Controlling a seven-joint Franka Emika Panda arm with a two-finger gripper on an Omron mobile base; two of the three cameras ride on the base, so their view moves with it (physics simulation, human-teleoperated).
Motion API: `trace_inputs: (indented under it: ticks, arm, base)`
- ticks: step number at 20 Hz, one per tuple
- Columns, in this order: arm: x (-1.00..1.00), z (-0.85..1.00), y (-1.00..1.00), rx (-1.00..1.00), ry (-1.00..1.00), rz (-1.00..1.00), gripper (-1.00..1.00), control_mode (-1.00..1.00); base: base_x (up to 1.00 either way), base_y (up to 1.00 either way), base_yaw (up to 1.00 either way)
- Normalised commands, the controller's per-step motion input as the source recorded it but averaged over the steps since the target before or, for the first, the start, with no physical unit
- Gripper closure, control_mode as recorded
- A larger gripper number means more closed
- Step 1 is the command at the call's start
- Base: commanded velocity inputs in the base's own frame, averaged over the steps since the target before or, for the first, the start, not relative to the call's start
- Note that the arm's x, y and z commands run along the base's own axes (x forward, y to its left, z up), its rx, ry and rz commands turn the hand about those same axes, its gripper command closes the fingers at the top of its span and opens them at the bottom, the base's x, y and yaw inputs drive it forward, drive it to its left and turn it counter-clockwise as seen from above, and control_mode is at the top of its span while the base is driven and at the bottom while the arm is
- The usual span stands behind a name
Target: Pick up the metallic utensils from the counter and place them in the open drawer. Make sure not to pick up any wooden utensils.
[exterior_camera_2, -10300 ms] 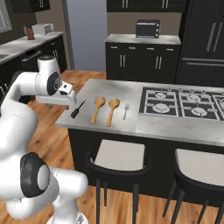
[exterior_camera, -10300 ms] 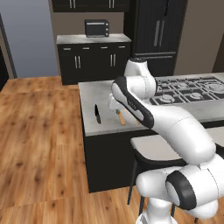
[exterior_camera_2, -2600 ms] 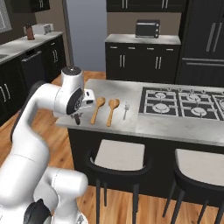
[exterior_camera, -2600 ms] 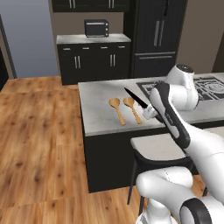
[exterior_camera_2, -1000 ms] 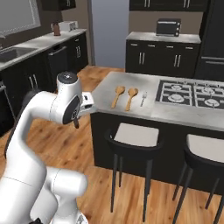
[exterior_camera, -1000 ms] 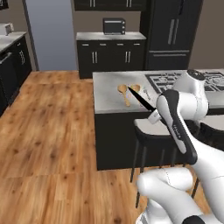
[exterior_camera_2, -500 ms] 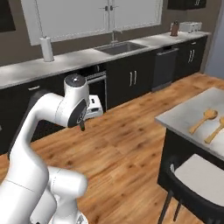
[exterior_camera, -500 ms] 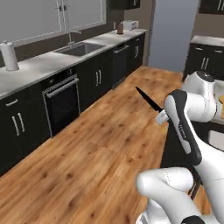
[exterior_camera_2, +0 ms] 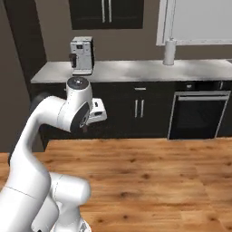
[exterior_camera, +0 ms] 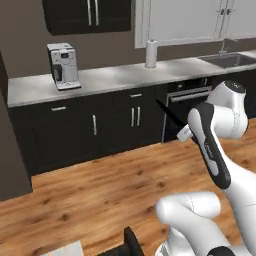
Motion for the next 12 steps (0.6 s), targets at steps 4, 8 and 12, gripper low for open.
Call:
trace_inputs:
  ticks: [4,8,12]
  arm:
    - [0.0,0.0,0.0,0.0,0.0,0.0,1.0,1.0]
    - [0.0,0.0,0.0,0.0,0.0,0.0,1.0,1.0]
    - [0.0,0.0,0.0,0.0,0.0,0.0,1.0,1.0]
  base:
    - [0.0,0.0,1.0]
    - [0.0,0.0,1.0]
    - [0.01,-0.1,0.98]
